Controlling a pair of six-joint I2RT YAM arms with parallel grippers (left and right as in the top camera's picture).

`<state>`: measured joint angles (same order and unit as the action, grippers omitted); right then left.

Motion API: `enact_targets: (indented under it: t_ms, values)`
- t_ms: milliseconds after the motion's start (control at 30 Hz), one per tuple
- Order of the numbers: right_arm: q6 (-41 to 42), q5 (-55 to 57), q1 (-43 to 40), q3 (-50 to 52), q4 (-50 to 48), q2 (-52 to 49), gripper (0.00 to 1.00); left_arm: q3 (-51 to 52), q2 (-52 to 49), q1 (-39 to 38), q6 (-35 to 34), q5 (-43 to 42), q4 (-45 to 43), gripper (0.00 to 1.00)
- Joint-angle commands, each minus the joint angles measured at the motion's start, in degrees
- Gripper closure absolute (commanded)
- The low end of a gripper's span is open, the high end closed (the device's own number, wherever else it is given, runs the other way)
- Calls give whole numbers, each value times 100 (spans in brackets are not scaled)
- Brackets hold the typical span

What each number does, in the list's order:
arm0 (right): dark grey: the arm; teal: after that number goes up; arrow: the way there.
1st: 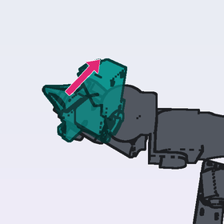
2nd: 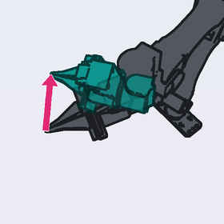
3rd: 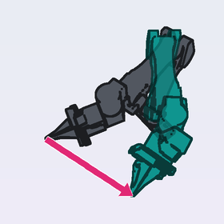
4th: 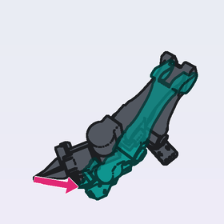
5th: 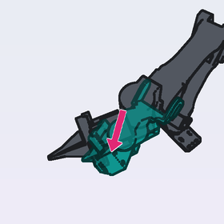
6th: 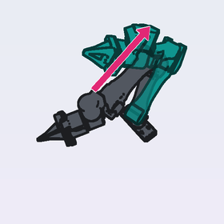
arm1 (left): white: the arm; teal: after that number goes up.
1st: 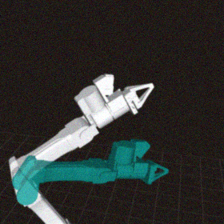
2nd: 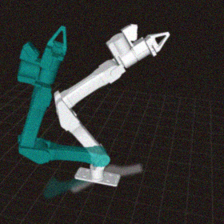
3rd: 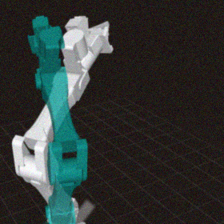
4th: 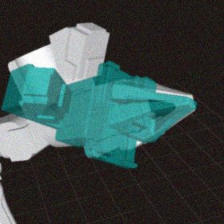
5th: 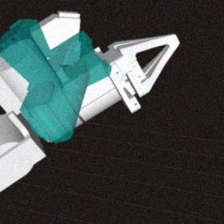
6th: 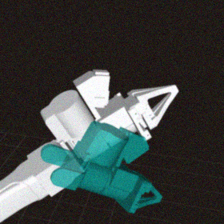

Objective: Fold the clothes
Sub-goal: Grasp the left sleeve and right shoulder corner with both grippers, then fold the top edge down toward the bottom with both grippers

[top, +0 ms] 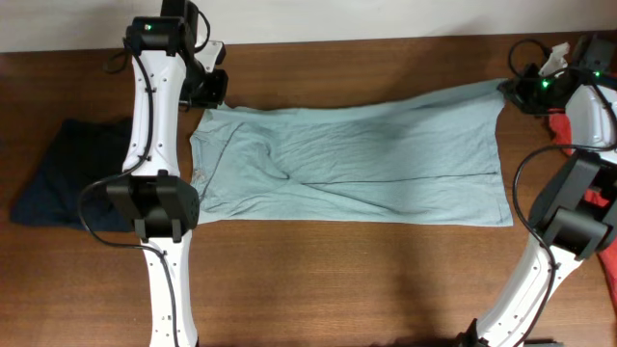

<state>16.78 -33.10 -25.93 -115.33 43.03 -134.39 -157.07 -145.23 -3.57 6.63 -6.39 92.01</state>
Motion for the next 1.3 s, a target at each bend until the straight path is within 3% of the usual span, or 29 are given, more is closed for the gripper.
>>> enact_targets:
  t_ms: [0, 500, 767, 1133, 1267]
  values:
    - [-195, -22, -7, -74, 289, 203, 87, -92, 190, 35, 214, 195, 186, 100]
    - [-789, 1073, -68, -74, 2105, 203, 87, -90, 190, 66, 210, 494, 472, 100]
    - [-1412, 1067, -109, -74, 2520, 205, 87, 26, 260, 63, 203, 428, 472, 100]
    - [-1921, 1080, -116, -76, 3077, 205, 87, 1937, 1228, 57, 160, 400, 472, 100]
    - [-1941, 1587, -114, -79, 3453, 214, 87, 2739, 1526, 57, 164, 389, 472, 100]
